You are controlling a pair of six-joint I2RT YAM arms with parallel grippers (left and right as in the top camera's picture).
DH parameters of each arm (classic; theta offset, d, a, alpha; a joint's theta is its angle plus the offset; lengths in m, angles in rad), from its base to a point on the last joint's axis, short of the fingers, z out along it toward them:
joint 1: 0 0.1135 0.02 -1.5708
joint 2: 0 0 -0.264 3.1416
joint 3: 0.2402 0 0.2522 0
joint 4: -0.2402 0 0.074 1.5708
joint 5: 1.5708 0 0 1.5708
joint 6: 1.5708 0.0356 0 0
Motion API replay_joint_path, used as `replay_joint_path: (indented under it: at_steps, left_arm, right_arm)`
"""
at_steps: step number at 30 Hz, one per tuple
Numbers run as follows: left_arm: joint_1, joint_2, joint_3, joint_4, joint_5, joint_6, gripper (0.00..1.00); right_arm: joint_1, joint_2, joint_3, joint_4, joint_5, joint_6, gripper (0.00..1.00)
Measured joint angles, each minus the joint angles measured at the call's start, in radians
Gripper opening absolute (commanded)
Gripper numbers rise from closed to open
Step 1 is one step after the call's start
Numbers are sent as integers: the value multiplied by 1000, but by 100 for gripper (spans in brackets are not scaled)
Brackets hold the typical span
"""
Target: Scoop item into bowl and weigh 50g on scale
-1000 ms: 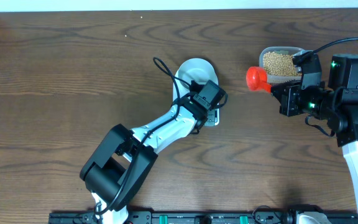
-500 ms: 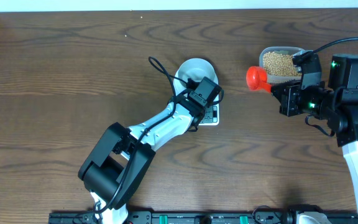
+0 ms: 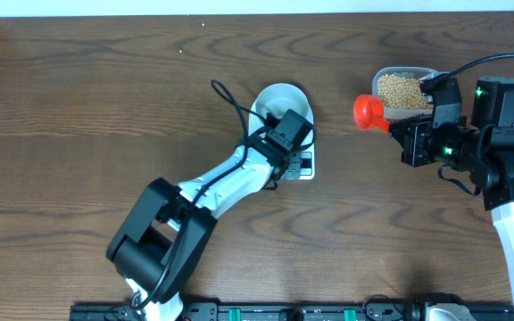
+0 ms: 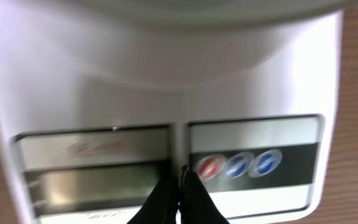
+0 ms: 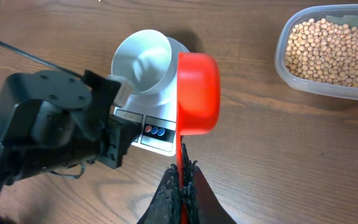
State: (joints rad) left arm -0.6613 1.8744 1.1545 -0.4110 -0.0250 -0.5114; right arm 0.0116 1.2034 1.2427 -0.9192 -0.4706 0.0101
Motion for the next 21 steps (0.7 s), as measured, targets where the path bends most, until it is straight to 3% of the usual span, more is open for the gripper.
replay_joint_path:
  at_steps: [9,21]
  left_arm:
    - [11,-142,-15,15,-19,12,7]
    - [10,-86,-15,16,-34,-6,7]
  right_arm:
    - [0,0,0,5,0,0,1]
    - [0,0,0,5,0,0,1]
